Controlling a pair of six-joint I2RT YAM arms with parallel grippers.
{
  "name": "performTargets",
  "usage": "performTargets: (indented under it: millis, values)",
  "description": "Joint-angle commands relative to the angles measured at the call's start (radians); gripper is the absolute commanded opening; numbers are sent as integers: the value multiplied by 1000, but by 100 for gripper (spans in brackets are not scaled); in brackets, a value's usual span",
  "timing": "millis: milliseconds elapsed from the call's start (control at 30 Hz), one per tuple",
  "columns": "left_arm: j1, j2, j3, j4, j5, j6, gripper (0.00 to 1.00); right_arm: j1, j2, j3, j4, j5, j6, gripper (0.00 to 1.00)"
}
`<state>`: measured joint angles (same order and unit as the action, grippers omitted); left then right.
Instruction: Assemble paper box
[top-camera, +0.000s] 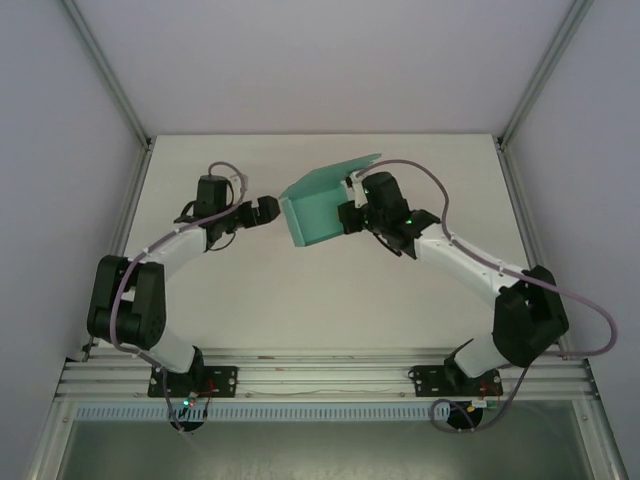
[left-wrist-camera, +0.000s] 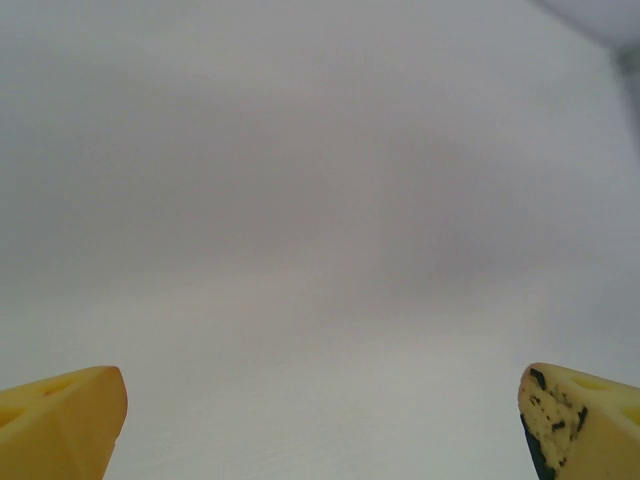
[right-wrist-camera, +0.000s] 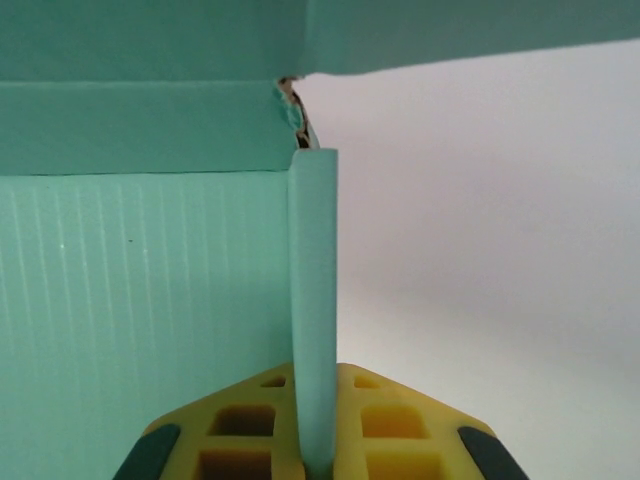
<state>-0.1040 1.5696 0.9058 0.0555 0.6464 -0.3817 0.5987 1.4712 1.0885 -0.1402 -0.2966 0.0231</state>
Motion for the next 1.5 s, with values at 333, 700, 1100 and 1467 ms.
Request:
performTargets:
  millis: [333, 700, 1100, 1467]
  values:
    - [-130, 157, 115, 327, 607, -8, 100, 4, 88, -28, 212, -237, 24, 0]
    - [-181, 203, 200, 399, 629, -71, 100, 140, 279, 119, 56, 400, 74, 0]
    - [-185, 149, 230, 188, 497, 59, 100, 169, 304, 179, 5, 633, 264, 0]
    - [-40, 107, 115, -115, -129, 32, 100, 113, -21, -10, -205, 562, 249, 0]
